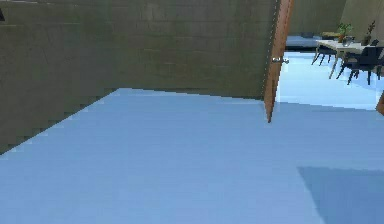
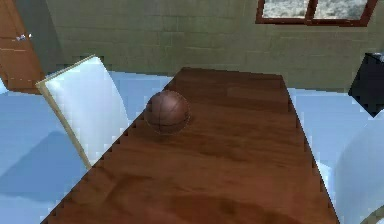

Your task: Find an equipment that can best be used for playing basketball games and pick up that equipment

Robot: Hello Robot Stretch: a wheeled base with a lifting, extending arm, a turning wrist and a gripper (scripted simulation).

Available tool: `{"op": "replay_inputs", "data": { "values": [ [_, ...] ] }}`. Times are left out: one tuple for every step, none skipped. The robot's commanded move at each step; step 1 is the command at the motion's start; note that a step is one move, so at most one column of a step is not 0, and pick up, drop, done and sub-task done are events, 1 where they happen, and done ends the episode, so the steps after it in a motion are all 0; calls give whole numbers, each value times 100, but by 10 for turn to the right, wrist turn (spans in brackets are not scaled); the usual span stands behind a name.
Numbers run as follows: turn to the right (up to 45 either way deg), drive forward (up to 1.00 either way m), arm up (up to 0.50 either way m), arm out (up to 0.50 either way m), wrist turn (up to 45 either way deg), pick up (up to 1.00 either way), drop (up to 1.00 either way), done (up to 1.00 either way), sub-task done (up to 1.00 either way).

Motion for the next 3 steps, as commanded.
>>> {"op": "replay_inputs", "data": {
  "values": [
    [0,0,38,0,0,0,0,0,0],
    [0,0,0,50,0,0,0,0,0],
    [0,0,0,0,450,0,0,0,0]
  ]
}}
